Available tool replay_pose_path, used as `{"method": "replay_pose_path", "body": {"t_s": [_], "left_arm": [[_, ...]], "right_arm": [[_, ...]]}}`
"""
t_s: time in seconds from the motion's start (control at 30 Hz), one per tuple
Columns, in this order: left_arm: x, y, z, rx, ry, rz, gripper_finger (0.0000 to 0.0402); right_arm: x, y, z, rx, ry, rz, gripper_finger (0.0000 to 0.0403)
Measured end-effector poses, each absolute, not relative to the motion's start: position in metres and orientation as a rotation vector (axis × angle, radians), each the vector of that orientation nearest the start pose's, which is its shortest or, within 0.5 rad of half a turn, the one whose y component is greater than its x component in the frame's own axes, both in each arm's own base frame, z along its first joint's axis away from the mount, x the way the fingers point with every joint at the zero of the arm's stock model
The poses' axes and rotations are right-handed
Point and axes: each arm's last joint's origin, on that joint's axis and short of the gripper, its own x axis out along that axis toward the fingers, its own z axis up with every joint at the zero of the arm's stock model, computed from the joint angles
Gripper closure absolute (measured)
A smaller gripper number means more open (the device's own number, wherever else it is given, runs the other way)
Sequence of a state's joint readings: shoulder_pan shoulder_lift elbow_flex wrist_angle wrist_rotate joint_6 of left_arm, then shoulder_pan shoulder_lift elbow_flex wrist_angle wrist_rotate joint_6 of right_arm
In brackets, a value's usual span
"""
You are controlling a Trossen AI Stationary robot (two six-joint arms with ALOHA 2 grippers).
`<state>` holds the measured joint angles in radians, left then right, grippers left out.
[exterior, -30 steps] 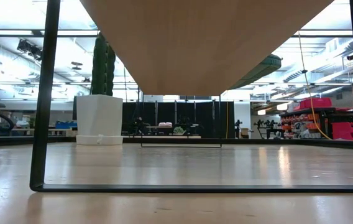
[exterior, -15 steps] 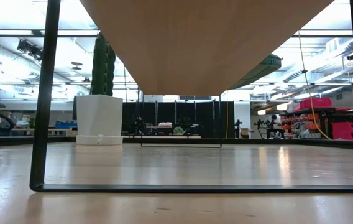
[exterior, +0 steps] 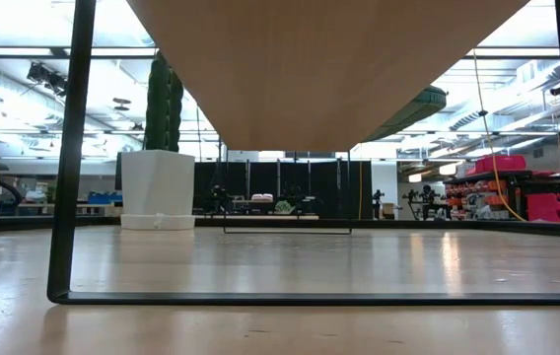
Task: Pick and place slides into the shelf
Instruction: Put the right gray slide on the shelf
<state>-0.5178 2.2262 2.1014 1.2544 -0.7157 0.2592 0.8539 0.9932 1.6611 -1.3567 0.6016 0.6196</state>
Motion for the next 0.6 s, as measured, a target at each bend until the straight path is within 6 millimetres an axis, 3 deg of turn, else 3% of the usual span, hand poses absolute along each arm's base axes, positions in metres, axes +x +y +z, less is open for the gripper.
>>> {"method": "replay_pose_path", "body": {"t_s": [0.2, 0.33, 0.47, 0.6], "left_arm": [[0.411, -0.21, 0.425, -0.265, -1.023, 0.305, 0.0322], [0.418, -0.207, 0.399, -0.323, -1.046, 0.418, 0.0322], [0.429, -0.218, 0.377, -0.176, -1.061, 0.348, 0.0322], [0.424, -0.229, 0.378, -0.041, -1.084, 0.34, 0.0322]], "right_arm": [[0.079, 0.066, 0.465, 0.149, 0.561, 0.071, 0.0396], [0.079, 0.066, 0.465, 0.15, 0.561, 0.072, 0.0396], [0.079, 0.066, 0.465, 0.153, 0.567, 0.079, 0.0396], [0.079, 0.066, 0.465, 0.153, 0.569, 0.082, 0.0396]]}}
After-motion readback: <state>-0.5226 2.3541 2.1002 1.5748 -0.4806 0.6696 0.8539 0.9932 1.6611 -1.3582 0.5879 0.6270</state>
